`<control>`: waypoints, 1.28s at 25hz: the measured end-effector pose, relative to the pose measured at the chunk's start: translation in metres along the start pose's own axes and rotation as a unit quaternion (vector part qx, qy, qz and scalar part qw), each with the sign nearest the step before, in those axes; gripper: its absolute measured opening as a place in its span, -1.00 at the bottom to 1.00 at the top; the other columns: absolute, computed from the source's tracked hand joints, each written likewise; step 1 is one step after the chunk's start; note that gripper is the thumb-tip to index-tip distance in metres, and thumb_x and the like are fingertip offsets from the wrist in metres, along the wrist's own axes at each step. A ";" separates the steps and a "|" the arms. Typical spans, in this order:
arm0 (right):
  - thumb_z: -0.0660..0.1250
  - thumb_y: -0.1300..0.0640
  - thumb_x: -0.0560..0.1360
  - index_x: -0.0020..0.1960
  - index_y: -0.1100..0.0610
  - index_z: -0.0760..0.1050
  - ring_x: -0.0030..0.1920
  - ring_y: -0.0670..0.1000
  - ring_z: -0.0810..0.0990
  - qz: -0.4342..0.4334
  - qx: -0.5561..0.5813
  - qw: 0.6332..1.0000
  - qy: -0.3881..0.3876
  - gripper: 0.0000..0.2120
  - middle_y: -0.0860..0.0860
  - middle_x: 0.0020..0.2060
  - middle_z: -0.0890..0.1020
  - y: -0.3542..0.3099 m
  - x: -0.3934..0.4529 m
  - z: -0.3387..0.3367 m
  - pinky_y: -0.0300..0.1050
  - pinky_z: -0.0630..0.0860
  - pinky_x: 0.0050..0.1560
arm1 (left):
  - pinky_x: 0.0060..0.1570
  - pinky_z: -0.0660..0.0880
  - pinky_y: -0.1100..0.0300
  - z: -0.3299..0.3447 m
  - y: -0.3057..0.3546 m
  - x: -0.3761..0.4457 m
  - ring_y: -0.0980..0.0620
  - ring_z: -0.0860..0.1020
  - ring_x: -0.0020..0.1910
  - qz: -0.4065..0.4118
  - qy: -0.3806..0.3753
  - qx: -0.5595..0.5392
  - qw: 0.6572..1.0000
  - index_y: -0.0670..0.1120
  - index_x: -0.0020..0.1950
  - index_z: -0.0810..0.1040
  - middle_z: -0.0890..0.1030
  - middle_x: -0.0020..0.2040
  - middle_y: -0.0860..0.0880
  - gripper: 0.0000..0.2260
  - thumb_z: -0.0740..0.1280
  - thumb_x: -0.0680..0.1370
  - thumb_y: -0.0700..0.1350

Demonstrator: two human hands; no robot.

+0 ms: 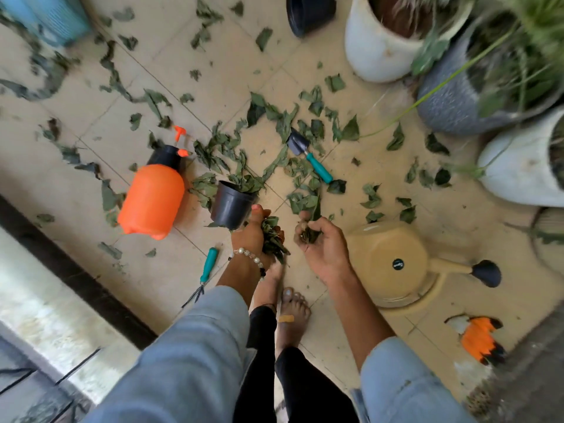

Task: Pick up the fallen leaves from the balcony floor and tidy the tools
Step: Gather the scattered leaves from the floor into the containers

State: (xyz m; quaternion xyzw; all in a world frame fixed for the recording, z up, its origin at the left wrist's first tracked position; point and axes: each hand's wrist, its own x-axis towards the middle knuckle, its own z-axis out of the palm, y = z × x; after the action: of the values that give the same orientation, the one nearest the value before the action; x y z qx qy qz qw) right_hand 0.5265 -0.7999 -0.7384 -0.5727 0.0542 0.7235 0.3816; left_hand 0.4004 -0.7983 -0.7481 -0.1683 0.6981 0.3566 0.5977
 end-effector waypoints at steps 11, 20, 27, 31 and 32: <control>0.23 0.08 0.56 -0.46 0.11 0.30 -0.40 0.02 0.34 -0.201 -0.170 0.962 -0.074 -0.58 0.02 -0.50 0.35 -0.113 -0.309 0.261 -0.11 0.39 -0.21 | -0.33 0.58 0.10 -0.010 0.184 -0.328 -0.06 0.54 -0.40 0.020 -0.090 -0.305 0.948 -0.11 -0.16 0.48 0.49 -0.36 -0.08 -0.72 0.31 0.56 0.09; 0.35 0.17 0.48 -0.25 0.11 0.57 -0.15 0.11 0.57 -0.268 -0.247 0.925 -0.107 -0.87 0.15 -0.23 0.62 -0.163 -0.337 0.392 0.16 0.55 0.02 | -0.09 0.58 0.10 -0.007 0.319 -0.397 -0.07 0.62 -0.16 0.085 -0.137 -0.263 0.951 -0.14 -0.06 0.57 0.63 -0.14 -0.12 -0.68 0.24 0.60 0.11; 0.25 0.23 0.50 -0.14 -0.02 0.65 0.04 0.10 0.63 -0.313 -0.317 0.890 -0.102 -0.76 0.07 -0.04 0.69 -0.217 -0.267 0.469 0.13 0.55 0.16 | -0.15 0.54 0.13 0.057 0.414 -0.365 -0.06 0.62 -0.08 0.137 -0.102 -0.227 0.959 -0.14 0.01 0.60 0.65 -0.05 -0.10 -0.75 0.35 0.55 0.05; 0.23 0.27 0.56 0.05 0.13 0.64 0.10 0.05 0.62 -0.296 -0.285 0.900 -0.142 -0.77 0.02 0.01 0.68 -0.272 -0.217 0.541 -0.05 0.54 0.17 | -0.13 0.52 0.17 0.114 0.503 -0.342 -0.07 0.63 -0.08 0.166 -0.105 -0.223 0.955 -0.14 -0.05 0.62 0.68 -0.15 -0.08 -0.79 0.37 0.54 0.00; 0.23 0.26 0.57 0.10 0.16 0.63 0.11 0.05 0.62 -0.285 -0.281 0.905 -0.146 -0.78 0.02 0.01 0.67 -0.287 -0.208 0.561 -0.08 0.53 0.16 | -0.13 0.52 0.17 0.128 0.527 -0.337 -0.08 0.63 -0.05 0.173 -0.112 -0.234 0.950 -0.14 -0.01 0.63 0.68 -0.12 -0.08 -0.78 0.37 0.53 0.00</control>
State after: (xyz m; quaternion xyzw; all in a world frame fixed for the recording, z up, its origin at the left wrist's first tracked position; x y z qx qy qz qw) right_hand 0.2718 -0.4103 -0.2650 -0.5354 -0.3732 0.6443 0.3987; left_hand 0.2205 -0.4099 -0.2741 -0.1389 0.5418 0.6248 0.5448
